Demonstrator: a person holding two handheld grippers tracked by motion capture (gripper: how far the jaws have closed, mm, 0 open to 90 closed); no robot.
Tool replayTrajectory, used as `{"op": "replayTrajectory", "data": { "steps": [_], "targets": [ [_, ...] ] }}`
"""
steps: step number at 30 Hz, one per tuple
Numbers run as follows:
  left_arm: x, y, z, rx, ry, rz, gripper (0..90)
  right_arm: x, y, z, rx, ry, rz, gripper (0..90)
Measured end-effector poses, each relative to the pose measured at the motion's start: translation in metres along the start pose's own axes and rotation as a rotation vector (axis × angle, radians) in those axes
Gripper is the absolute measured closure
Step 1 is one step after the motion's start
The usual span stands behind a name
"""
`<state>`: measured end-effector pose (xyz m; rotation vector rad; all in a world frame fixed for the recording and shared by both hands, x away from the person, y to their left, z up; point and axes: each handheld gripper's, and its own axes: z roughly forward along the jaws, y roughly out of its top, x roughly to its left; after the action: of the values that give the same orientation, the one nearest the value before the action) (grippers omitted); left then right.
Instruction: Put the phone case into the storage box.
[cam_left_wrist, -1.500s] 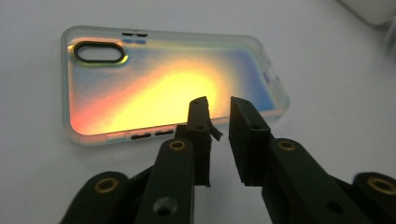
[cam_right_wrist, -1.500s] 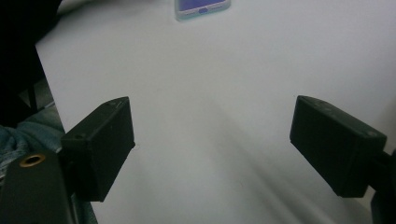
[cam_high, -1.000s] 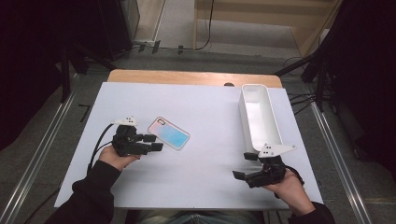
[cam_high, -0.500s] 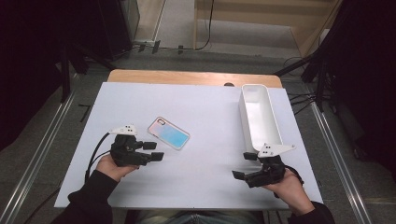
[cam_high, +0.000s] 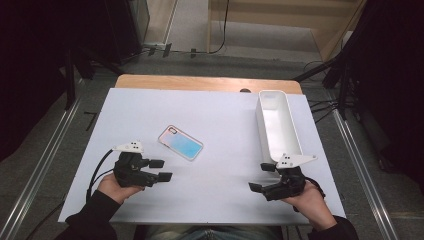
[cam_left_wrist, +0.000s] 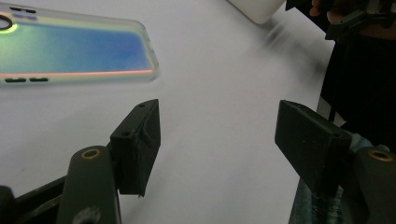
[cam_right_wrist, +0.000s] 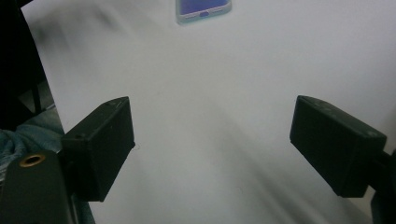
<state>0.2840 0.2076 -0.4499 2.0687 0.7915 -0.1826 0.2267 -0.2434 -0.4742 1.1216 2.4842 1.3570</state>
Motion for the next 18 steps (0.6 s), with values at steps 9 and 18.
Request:
{"op": "replayTrajectory", "data": {
  "steps": [9, 18],
  "targets": [
    [-0.0020, -0.0078, -0.0063, 0.005, 0.015, -0.007, 31.3, -0.0001, -0.0001, 0.0008, 0.003, 0.001, 0.004, 12.5],
    [0.0050, -0.0078, -0.0073, 0.011, 0.026, -0.020, 31.3, -0.0004, 0.0002, 0.0004, -0.005, 0.009, 0.006, 12.5]
  ]
}}
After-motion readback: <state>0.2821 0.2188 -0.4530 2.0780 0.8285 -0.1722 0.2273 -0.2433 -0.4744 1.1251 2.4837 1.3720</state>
